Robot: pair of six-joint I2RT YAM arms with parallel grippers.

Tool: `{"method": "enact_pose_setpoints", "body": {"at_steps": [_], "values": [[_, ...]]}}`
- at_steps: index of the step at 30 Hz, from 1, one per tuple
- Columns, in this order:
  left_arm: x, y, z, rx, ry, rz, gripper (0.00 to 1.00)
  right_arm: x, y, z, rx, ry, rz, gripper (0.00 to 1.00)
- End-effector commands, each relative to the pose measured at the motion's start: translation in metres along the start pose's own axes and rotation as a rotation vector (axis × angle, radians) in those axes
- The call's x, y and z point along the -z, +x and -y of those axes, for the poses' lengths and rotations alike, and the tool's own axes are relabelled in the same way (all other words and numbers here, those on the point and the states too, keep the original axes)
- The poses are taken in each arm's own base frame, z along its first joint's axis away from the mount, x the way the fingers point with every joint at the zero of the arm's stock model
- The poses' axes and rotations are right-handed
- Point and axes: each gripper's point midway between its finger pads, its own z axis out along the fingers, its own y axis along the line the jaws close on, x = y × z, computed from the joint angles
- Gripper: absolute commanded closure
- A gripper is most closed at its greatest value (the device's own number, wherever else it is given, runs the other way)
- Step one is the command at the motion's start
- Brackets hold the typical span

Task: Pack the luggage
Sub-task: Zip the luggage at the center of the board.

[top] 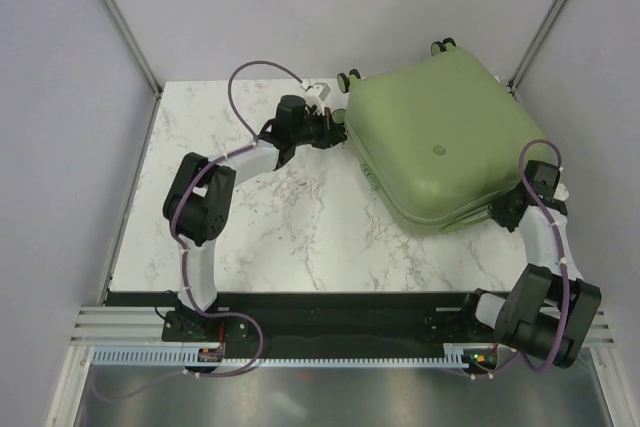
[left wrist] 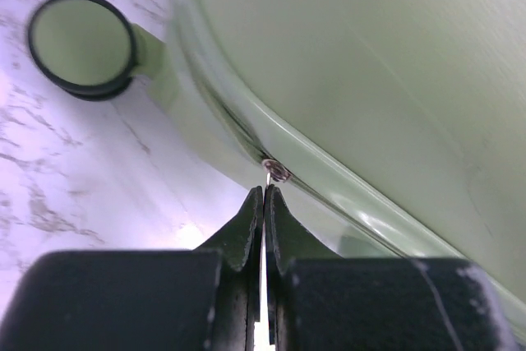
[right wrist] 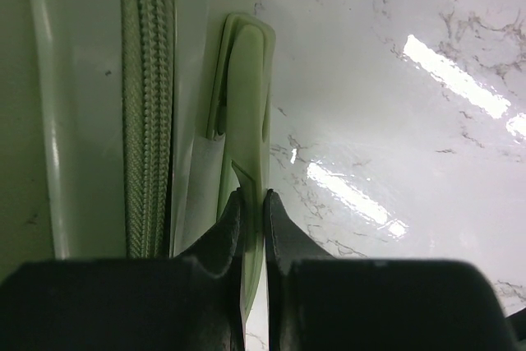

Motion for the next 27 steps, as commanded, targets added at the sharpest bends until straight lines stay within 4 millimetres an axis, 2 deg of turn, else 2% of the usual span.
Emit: {"method": "enact_pose_setpoints", "body": {"at_steps": [1,2,3,5,6,9,11,13,14,19,20,23,24,26,27], "values": [[0.004,-0.035,-0.077,0.042,-0.25,0.09,0.98,-0.002,-0.024,0.017,0.03,0.101,0.095,1.0],[0.003,-0.038,-0.081,0.047,-0.26,0.097,0.98,-0.001,-0.025,0.016,0.031,0.099,0.097,1.0],[0.004,-0.05,-0.086,0.056,-0.266,0.121,0.98,-0.001,-0.026,0.015,0.031,0.096,0.101,1.0],[-0.001,-0.051,-0.096,0.068,-0.281,0.118,0.98,0.0,-0.027,0.015,0.032,0.096,0.104,1.0],[-0.002,-0.063,-0.097,0.064,-0.281,0.139,0.98,0.001,-0.029,0.013,0.031,0.093,0.11,1.0],[-0.008,-0.069,-0.104,0.064,-0.285,0.146,0.98,-0.001,-0.031,0.013,0.028,0.097,0.115,1.0],[-0.006,-0.078,-0.1,0.046,-0.266,0.165,0.98,-0.003,-0.033,0.013,0.025,0.1,0.122,1.0],[-0.003,-0.073,-0.095,0.029,-0.233,0.163,0.98,-0.004,-0.038,0.01,0.026,0.093,0.138,1.0],[0.0,-0.077,-0.09,0.003,-0.215,0.181,0.98,-0.007,-0.04,0.009,0.029,0.096,0.136,1.0],[0.026,-0.057,-0.072,-0.015,-0.169,0.163,0.98,-0.019,-0.06,-0.001,0.069,0.107,0.162,1.0],[0.029,-0.043,-0.072,-0.014,-0.169,0.138,0.98,-0.019,-0.069,-0.008,0.076,0.095,0.18,1.0],[0.043,-0.04,-0.059,-0.043,-0.138,0.135,0.98,-0.032,-0.076,-0.013,0.122,0.098,0.163,1.0],[0.047,-0.028,-0.058,-0.041,-0.135,0.112,0.98,-0.033,-0.085,-0.021,0.131,0.082,0.178,1.0],[0.057,-0.027,-0.044,-0.072,-0.101,0.107,0.98,-0.044,-0.09,-0.028,0.176,0.074,0.16,1.0],[0.06,-0.013,-0.04,-0.071,-0.093,0.078,0.98,-0.049,-0.091,-0.031,0.192,0.066,0.155,1.0]]}}
